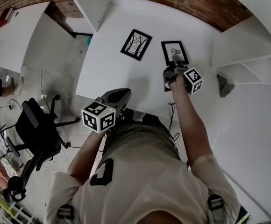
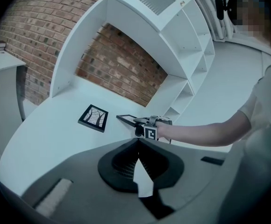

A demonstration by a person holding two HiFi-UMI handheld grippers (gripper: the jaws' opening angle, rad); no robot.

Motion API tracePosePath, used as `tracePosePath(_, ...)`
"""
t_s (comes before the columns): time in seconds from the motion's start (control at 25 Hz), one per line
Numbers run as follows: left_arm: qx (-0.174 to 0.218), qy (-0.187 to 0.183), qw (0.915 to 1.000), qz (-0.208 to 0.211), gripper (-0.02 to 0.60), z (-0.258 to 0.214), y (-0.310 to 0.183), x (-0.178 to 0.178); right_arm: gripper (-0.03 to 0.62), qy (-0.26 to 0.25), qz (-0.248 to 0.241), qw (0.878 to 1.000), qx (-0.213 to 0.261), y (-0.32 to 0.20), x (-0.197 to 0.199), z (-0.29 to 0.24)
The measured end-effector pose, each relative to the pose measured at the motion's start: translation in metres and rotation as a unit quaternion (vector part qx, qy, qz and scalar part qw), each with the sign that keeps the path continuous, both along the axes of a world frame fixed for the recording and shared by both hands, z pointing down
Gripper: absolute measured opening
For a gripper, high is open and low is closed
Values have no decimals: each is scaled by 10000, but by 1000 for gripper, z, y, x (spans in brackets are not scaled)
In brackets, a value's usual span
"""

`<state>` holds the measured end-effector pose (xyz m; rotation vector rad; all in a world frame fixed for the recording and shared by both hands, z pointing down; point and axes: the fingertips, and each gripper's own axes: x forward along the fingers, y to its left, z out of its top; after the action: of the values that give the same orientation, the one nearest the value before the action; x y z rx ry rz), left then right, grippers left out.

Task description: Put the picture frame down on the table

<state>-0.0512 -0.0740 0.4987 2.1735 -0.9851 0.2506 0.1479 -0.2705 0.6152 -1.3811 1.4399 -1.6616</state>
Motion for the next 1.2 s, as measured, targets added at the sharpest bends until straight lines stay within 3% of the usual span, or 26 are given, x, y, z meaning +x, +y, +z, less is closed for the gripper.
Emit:
tracePosePath(0.36, -30, -28, 10000, -25, 3, 4, -4, -6, 26, -226, 105, 9997, -44, -3, -2, 10)
tracePosePath(0.52, -50, -32, 10000, -4, 4, 6, -6, -8, 31, -219, -99, 9996, -161, -2, -8, 15)
tracePosePath(0.6, -42, -24, 10000, 11, 3, 7, -7, -7, 132, -232, -190, 9993, -237, 0, -10, 17)
tracePosePath(0.8, -41, -4, 9999, 125, 3, 8, -8, 1, 218, -237, -438, 9979, -406, 3, -14, 20)
tracePosePath(1.04, -35, -119, 9996, 237, 3, 13, -5, 0, 256, -298, -1357, 9877, -713, 10, -30, 21)
tracePosePath(1.2, -64, -106, 9996, 257, 4, 15, -4, 1, 264, -345, -2354, 9697, -552, 18, -47, 15)
